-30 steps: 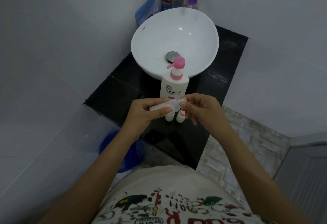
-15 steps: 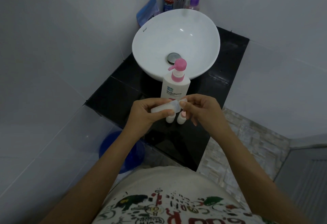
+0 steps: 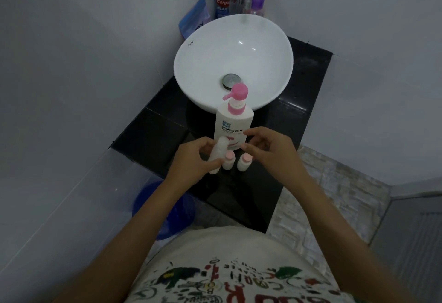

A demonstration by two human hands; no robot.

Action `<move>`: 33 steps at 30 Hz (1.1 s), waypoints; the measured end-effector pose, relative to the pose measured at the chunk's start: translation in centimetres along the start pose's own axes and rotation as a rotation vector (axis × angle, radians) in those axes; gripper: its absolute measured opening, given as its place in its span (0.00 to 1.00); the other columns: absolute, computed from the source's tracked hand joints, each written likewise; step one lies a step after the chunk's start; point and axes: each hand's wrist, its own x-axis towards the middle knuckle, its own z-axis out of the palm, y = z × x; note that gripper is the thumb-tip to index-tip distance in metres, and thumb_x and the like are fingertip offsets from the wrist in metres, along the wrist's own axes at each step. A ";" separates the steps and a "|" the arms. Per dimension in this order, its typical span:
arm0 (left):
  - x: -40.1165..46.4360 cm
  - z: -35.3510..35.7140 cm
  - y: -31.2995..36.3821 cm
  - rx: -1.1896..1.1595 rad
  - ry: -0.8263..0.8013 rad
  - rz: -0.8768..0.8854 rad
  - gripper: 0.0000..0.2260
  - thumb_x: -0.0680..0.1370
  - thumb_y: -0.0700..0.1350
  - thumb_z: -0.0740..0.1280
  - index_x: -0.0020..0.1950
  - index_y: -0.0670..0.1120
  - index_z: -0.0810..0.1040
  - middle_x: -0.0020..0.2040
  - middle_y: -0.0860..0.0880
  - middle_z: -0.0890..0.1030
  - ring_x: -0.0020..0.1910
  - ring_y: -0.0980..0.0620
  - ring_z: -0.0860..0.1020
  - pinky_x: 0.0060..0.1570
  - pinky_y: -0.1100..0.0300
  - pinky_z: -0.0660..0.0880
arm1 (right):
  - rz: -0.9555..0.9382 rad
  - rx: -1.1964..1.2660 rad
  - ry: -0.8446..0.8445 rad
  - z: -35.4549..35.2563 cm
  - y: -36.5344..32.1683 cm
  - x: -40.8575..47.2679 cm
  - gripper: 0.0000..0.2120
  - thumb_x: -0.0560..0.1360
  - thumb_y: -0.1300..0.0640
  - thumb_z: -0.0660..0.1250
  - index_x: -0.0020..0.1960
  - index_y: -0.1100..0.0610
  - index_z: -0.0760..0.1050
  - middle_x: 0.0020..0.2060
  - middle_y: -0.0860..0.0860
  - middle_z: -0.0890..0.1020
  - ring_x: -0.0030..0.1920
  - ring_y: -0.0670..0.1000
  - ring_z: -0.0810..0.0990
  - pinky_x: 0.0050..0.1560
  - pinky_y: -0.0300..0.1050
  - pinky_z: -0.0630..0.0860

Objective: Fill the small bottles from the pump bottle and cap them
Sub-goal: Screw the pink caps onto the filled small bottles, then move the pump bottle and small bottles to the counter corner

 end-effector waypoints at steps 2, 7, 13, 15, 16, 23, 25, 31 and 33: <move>0.7 0.3 -1.2 0.058 0.004 -0.052 0.15 0.69 0.43 0.76 0.54 0.47 0.79 0.47 0.54 0.81 0.47 0.60 0.79 0.48 0.67 0.74 | 0.019 -0.038 0.020 -0.3 0.4 0.0 0.13 0.74 0.54 0.69 0.57 0.53 0.77 0.40 0.50 0.81 0.40 0.47 0.80 0.41 0.33 0.76; 2.1 1.4 -3.9 0.080 -0.016 -0.105 0.13 0.70 0.38 0.74 0.53 0.44 0.79 0.49 0.51 0.81 0.49 0.56 0.79 0.51 0.65 0.75 | 0.071 -0.074 0.042 -0.6 1.1 -0.3 0.10 0.73 0.52 0.69 0.54 0.51 0.78 0.40 0.48 0.81 0.38 0.43 0.79 0.40 0.31 0.75; 2.5 2.2 -5.4 0.059 -0.009 -0.129 0.13 0.70 0.38 0.74 0.53 0.46 0.78 0.49 0.52 0.80 0.50 0.57 0.78 0.49 0.68 0.72 | 0.120 -0.084 0.053 -0.7 1.8 -0.5 0.10 0.72 0.52 0.71 0.53 0.51 0.79 0.39 0.49 0.81 0.39 0.46 0.79 0.41 0.36 0.76; 2.8 2.3 -5.6 0.053 -0.023 -0.129 0.14 0.70 0.37 0.74 0.53 0.46 0.78 0.50 0.53 0.80 0.51 0.57 0.77 0.48 0.70 0.70 | 0.125 -0.094 0.060 -0.8 2.0 -0.5 0.11 0.72 0.52 0.71 0.53 0.52 0.78 0.39 0.48 0.80 0.40 0.46 0.80 0.41 0.36 0.76; 2.9 2.4 -5.6 0.051 -0.032 -0.129 0.15 0.70 0.37 0.74 0.54 0.46 0.78 0.50 0.53 0.80 0.51 0.57 0.77 0.49 0.71 0.71 | 0.126 -0.102 0.066 -0.9 2.1 -0.5 0.11 0.72 0.52 0.71 0.54 0.52 0.78 0.39 0.47 0.80 0.40 0.45 0.79 0.40 0.34 0.75; 2.9 2.2 -6.1 0.061 -0.079 -0.132 0.24 0.65 0.36 0.77 0.60 0.47 0.77 0.57 0.50 0.79 0.56 0.55 0.77 0.57 0.63 0.72 | 0.118 -0.152 0.151 -1.3 2.9 0.5 0.15 0.71 0.52 0.72 0.56 0.53 0.78 0.42 0.48 0.80 0.41 0.42 0.77 0.40 0.30 0.70; 2.8 2.0 -6.1 0.104 -0.095 -0.114 0.28 0.65 0.34 0.77 0.63 0.47 0.75 0.61 0.48 0.77 0.58 0.54 0.76 0.60 0.61 0.72 | 0.117 -0.157 0.166 -1.3 3.3 1.2 0.16 0.70 0.52 0.72 0.57 0.54 0.77 0.45 0.49 0.80 0.44 0.45 0.78 0.42 0.30 0.71; 4.1 -0.9 -4.9 0.089 -0.093 -0.085 0.27 0.70 0.29 0.69 0.66 0.47 0.73 0.66 0.49 0.74 0.63 0.53 0.73 0.59 0.63 0.70 | 0.148 -0.131 0.080 -0.6 5.0 4.4 0.22 0.69 0.53 0.74 0.61 0.53 0.75 0.52 0.50 0.80 0.49 0.47 0.78 0.45 0.31 0.71; 5.0 -1.6 -3.9 0.031 -0.032 -0.054 0.24 0.71 0.34 0.71 0.65 0.47 0.74 0.63 0.51 0.76 0.61 0.55 0.75 0.55 0.69 0.68 | 0.149 -0.113 0.040 -0.1 5.4 5.3 0.25 0.68 0.54 0.75 0.63 0.54 0.74 0.54 0.51 0.80 0.51 0.48 0.78 0.47 0.35 0.72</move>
